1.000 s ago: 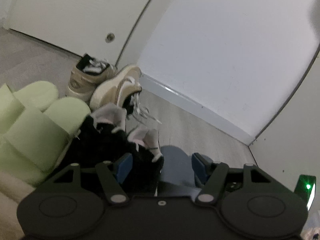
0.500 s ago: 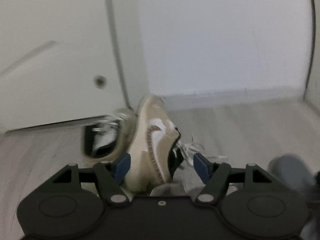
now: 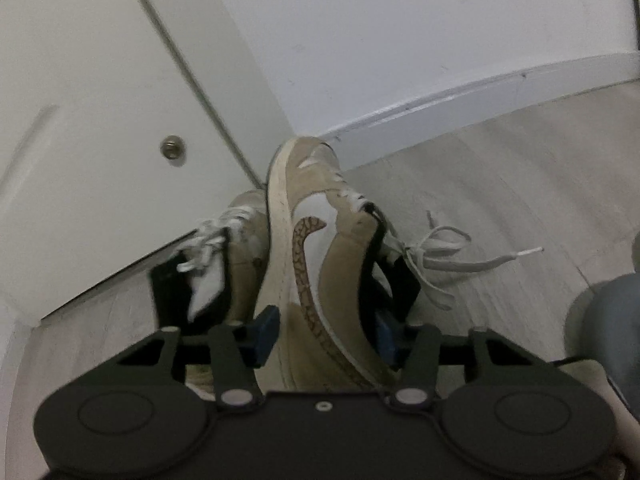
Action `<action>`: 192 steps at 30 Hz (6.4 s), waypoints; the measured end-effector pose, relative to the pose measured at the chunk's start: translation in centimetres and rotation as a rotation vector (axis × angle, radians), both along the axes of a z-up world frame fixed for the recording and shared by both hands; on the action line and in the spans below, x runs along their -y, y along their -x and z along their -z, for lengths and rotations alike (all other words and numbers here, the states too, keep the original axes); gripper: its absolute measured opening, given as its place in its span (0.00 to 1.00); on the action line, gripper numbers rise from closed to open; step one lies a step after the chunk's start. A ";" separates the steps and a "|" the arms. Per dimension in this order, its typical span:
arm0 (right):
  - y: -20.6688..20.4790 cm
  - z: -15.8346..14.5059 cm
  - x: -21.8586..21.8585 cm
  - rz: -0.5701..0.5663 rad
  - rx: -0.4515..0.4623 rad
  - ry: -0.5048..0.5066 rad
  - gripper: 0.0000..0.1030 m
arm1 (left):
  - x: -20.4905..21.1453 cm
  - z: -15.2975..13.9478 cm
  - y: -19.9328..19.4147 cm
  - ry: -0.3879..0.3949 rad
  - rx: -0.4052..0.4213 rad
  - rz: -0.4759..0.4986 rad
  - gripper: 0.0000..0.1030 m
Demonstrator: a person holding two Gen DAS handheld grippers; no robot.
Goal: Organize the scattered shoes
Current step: 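Grasp a beige sneaker with the left tool while the right tool releases the slide, then carry the beige sneaker with the left tool toward the wall corner, then lower the beige sneaker with the left tool beside its pair and open, then grasp the white sneaker with black lining with the right tool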
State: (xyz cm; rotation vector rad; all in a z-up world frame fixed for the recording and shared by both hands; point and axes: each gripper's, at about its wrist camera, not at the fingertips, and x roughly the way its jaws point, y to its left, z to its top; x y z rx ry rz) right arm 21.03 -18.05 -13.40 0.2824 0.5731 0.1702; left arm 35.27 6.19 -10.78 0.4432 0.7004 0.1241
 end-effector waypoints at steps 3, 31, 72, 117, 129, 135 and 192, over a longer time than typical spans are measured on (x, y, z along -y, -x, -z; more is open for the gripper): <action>0.3 -0.1 -0.7 -0.026 0.013 0.047 0.95 | 0.1 0.0 -0.2 -0.015 0.012 -0.021 0.46; 1.0 -0.3 2.5 0.057 -0.011 -0.181 0.95 | -3.9 -2.7 -4.2 0.703 0.120 -0.210 0.25; 5.6 -3.4 13.4 0.611 0.001 -0.214 0.95 | 21.5 -1.7 -1.5 0.787 -0.137 0.133 0.53; 3.6 -2.7 9.7 0.429 -0.068 -0.169 0.95 | -5.7 -1.2 -5.2 0.250 -0.094 -0.183 0.22; 3.7 -2.5 10.3 0.436 -0.078 -0.220 0.95 | -0.2 -2.1 -6.1 0.369 -0.096 -0.079 0.16; 3.7 -2.5 10.4 0.429 -0.080 -0.234 0.95 | 4.7 -1.8 -7.9 0.382 -0.112 0.028 0.17; -6.6 0.1 2.7 -0.105 0.086 0.554 0.67 | -2.0 -2.2 23.0 0.850 0.292 -0.105 0.88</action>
